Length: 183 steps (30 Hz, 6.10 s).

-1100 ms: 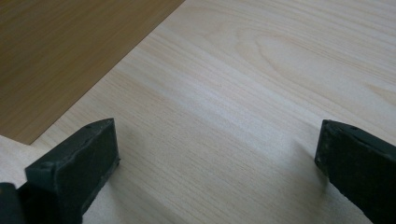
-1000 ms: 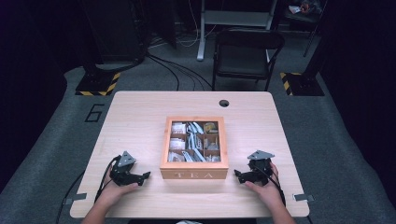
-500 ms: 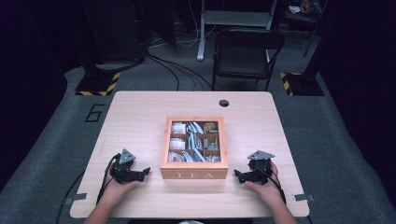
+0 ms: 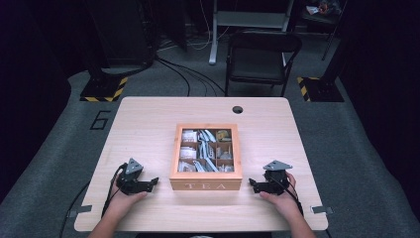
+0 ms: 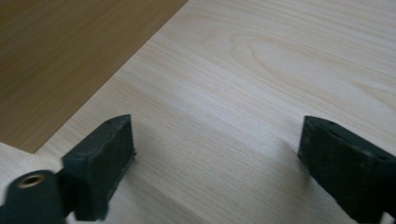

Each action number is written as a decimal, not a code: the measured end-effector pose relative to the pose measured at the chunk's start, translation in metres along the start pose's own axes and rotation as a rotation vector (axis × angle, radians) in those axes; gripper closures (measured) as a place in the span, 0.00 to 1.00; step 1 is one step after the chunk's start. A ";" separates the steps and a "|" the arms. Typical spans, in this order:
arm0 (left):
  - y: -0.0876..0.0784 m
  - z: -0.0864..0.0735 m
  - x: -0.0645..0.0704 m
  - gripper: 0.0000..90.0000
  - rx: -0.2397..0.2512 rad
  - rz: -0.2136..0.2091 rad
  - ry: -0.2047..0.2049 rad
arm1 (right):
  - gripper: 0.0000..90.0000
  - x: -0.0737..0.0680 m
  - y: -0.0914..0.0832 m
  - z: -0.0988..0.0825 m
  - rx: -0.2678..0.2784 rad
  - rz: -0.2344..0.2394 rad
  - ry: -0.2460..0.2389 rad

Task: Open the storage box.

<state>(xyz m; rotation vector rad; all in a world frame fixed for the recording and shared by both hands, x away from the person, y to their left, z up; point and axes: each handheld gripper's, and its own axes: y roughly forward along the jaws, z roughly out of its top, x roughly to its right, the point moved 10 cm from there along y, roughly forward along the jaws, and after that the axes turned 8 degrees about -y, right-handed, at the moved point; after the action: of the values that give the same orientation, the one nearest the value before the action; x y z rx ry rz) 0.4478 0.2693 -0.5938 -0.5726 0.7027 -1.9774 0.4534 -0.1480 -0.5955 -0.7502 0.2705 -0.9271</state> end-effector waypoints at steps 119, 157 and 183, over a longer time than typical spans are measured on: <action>-0.048 0.057 0.106 0.64 0.002 -0.283 0.055 | 0.43 -0.074 -0.051 0.081 0.124 0.173 -0.203; -0.058 0.095 0.106 0.49 0.019 -0.221 0.037 | 0.40 -0.063 -0.070 0.117 0.051 0.213 -0.164; -0.069 0.118 0.101 0.49 0.071 -0.183 0.132 | 0.39 -0.059 -0.081 0.145 0.056 0.165 -0.292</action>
<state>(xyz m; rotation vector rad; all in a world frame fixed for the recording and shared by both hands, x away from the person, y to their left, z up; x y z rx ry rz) 0.4346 0.1794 -0.4504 -0.4810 0.6771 -2.2174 0.4428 -0.0637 -0.4417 -0.7888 0.0476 -0.6567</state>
